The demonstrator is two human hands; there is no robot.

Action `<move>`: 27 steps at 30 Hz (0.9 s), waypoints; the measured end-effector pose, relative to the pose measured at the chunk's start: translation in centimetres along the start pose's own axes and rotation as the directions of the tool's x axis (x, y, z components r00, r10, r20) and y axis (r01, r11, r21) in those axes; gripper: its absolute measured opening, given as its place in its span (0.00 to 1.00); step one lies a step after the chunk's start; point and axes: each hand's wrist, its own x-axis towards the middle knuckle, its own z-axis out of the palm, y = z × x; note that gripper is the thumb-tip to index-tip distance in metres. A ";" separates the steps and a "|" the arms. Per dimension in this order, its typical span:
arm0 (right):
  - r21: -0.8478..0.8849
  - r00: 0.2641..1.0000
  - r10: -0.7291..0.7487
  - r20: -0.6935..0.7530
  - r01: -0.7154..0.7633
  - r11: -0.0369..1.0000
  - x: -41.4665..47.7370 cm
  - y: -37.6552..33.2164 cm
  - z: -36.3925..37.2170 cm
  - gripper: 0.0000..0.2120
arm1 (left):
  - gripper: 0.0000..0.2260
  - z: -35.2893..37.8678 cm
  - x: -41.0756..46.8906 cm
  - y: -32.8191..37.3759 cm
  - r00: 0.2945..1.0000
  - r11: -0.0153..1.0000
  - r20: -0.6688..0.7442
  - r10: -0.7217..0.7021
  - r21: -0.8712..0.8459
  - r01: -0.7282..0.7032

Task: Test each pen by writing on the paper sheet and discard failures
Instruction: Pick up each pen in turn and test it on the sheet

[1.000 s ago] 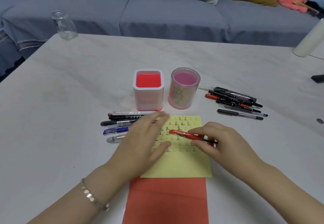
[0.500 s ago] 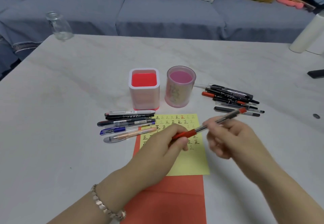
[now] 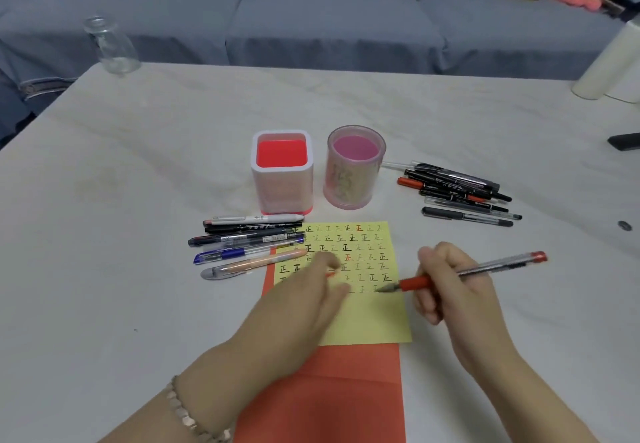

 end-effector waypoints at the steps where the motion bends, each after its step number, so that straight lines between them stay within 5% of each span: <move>1: -0.031 0.999 -0.002 -0.053 0.000 1.000 0.2 0.3 -0.6 0.18 | 0.10 -0.1 0.0 -0.9 0.995 0.994 -0.056 -0.078 0.065 0.082; 5: -0.161 0.987 0.008 -0.162 -0.035 0.986 0.7 1.8 -2.4 0.13 | 0.09 0.6 0.0 -5.0 0.974 0.904 -0.213 0.072 0.426 0.026; 11: -0.134 0.981 -0.011 -0.194 -0.015 0.991 0.8 2.8 -2.5 0.12 | 0.13 2.2 0.4 -6.0 0.944 0.898 -0.277 0.178 0.439 -0.041; 15: -0.106 0.978 -0.023 -0.208 0.001 0.994 1.5 3.3 -2.3 0.12 | 0.18 4.4 1.5 -2.9 0.950 0.916 -0.129 0.285 0.328 -0.230; 19: -0.174 0.954 -0.076 -0.290 0.026 0.984 2.0 3.7 -1.8 0.14 | 0.30 5.5 3.2 -1.8 0.978 0.925 0.086 0.193 0.316 -0.210; 23: -0.217 0.915 -0.089 -0.393 0.002 0.976 2.6 4.8 -1.3 0.21 | 0.38 6.6 4.1 -2.6 0.985 0.901 0.119 0.127 0.401 -0.164; 27: -0.225 0.907 -0.089 -0.412 -0.007 0.974 3.0 5.6 -0.2 0.20 | 0.34 7.1 4.1 -3.0 0.986 0.899 0.101 0.130 0.408 -0.160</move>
